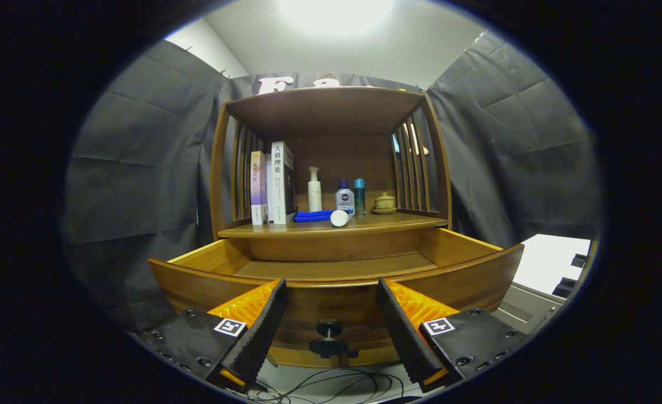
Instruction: Pull open the drawer, take out the items inside it, and place them on the countertop above the cabinet.
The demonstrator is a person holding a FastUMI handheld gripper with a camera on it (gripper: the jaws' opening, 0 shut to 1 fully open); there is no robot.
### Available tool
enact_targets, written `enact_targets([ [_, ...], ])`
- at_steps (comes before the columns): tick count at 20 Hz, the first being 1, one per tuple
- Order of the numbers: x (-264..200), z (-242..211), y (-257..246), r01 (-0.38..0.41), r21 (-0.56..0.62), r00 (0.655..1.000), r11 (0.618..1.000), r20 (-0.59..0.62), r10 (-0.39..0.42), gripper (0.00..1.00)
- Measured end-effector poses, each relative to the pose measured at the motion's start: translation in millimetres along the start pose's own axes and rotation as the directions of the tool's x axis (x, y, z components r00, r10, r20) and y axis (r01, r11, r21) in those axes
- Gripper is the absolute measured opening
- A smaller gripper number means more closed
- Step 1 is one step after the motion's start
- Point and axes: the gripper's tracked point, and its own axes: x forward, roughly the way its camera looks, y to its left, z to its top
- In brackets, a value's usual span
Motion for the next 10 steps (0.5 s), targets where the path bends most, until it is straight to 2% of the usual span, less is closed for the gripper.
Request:
enact_targets([
  [3, -1, -16, 4, -0.013, 0.015, 1.0, 1.0, -0.01, 0.013, 0.98],
  [10, 10, -41, -3, 0.021, 0.034, 1.0, 0.999, -0.021, -0.02, 0.98],
])
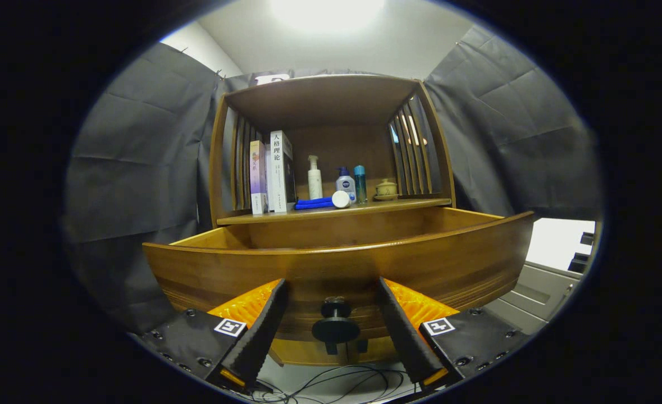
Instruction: Pull open the drawer, take out the items inside it, and place them on the countertop above the cabinet.
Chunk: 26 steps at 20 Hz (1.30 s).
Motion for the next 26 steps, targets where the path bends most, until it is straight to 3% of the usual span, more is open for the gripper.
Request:
enact_targets([
  [16, 10, 1, -5, -0.025, 0.029, 0.999, 0.999, 0.048, 0.023, 0.96],
  [26, 58, 7, -9, -0.049, 0.035, 0.998, 0.998, 0.038, 0.047, 0.98],
])
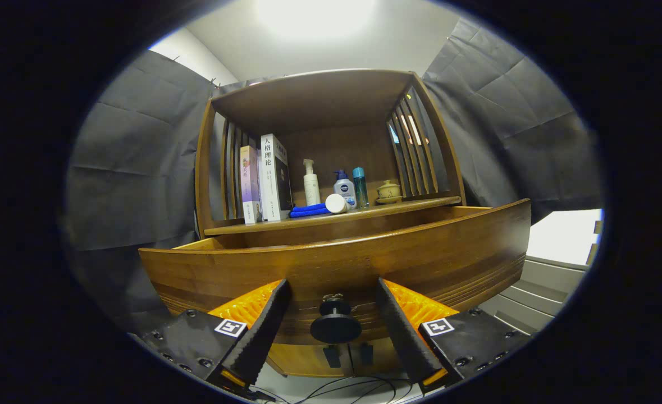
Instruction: Pull open the drawer, take out the items inside it, and place them on the countertop above the cabinet.
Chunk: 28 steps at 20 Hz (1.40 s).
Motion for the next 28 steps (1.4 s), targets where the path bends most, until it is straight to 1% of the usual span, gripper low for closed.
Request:
enact_targets([
  [2, 20, 6, 1, 0.003, -0.027, 1.0, 1.0, 0.0, -0.003, 0.98],
  [5, 52, 4, 2, 0.013, -0.058, 0.999, 0.998, -0.033, -0.015, 0.98],
  [8, 78, 5, 4, 0.022, -0.047, 0.999, 0.999, -0.032, -0.023, 0.98],
  [18, 143, 6, 2, 0.007, -0.045, 0.998, 0.999, -0.054, -0.009, 0.98],
  [23, 143, 9, 0, 0.007, -0.049, 0.999, 0.999, -0.047, -0.009, 0.96],
  [25, 131, 31, -6, 0.02, -0.055, 1.0, 0.998, -0.009, -0.021, 0.96],
  [28, 98, 64, -20, 0.066, -0.057, 0.998, 0.996, 0.018, -0.065, 0.95],
])
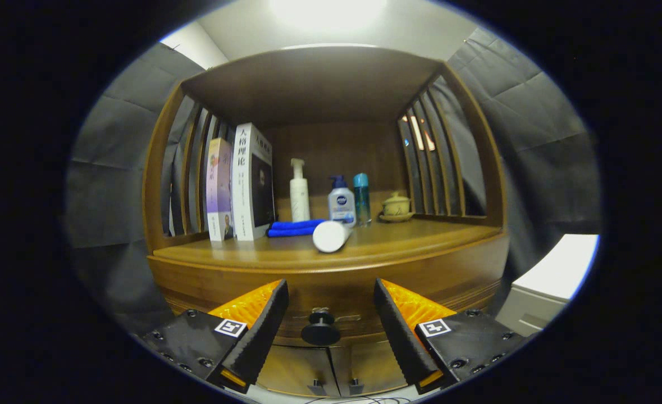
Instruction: Pull open the drawer, take out the items inside it, and place them on the countertop above the cabinet.
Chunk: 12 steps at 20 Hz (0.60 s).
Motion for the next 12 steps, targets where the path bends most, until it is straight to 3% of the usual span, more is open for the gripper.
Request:
enact_targets([
  [4, -57, 42, -21, 0.035, -0.045, 0.999, 0.998, 0.028, -0.034, 0.95],
  [12, -159, 92, -21, -0.076, -0.04, 0.992, 0.996, 0.093, 0.08, 0.95],
])
